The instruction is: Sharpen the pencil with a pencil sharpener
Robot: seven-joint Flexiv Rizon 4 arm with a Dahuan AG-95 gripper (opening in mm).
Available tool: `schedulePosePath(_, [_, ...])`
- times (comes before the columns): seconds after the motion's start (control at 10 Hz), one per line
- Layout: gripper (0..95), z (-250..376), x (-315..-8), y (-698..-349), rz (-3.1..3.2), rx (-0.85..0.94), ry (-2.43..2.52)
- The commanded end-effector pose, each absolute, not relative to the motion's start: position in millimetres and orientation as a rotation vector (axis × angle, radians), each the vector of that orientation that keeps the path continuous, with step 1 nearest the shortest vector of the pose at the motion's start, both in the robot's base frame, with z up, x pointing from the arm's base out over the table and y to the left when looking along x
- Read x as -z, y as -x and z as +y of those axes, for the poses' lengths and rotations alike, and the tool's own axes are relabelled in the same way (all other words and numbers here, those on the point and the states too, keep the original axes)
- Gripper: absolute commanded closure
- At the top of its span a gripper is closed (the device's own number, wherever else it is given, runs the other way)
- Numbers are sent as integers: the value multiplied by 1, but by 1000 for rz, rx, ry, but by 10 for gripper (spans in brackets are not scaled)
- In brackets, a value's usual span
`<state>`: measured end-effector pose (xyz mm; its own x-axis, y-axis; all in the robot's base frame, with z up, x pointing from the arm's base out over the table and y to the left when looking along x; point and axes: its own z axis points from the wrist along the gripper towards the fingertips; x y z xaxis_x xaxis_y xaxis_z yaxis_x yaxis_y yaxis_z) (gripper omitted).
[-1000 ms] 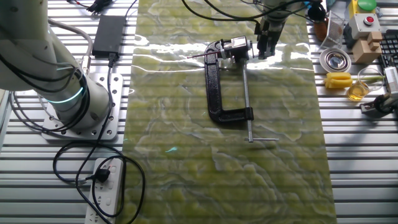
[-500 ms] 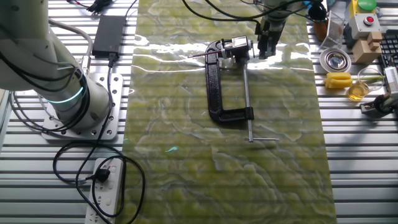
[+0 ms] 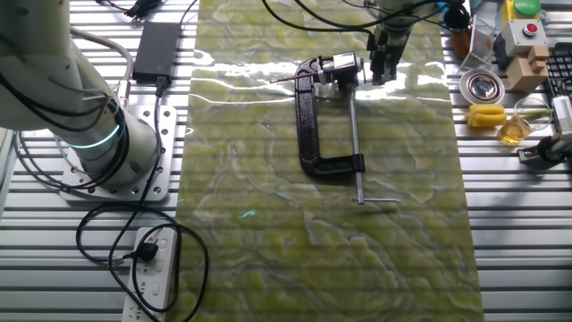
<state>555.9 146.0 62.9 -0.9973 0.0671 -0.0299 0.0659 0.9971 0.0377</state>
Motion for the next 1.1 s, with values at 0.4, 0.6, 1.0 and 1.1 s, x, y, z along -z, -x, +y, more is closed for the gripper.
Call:
schedulePosePath(0.4, [950, 147, -62, -556, 3111, -60, -62])
schedulePosePath(0.6, [950, 147, -61, -556, 3112, -61, -53])
schedulePosePath(1.0, [760, 147, -61, -556, 3109, -68, -54])
schedulePosePath(1.1, [760, 147, -61, -556, 3109, -69, -52])
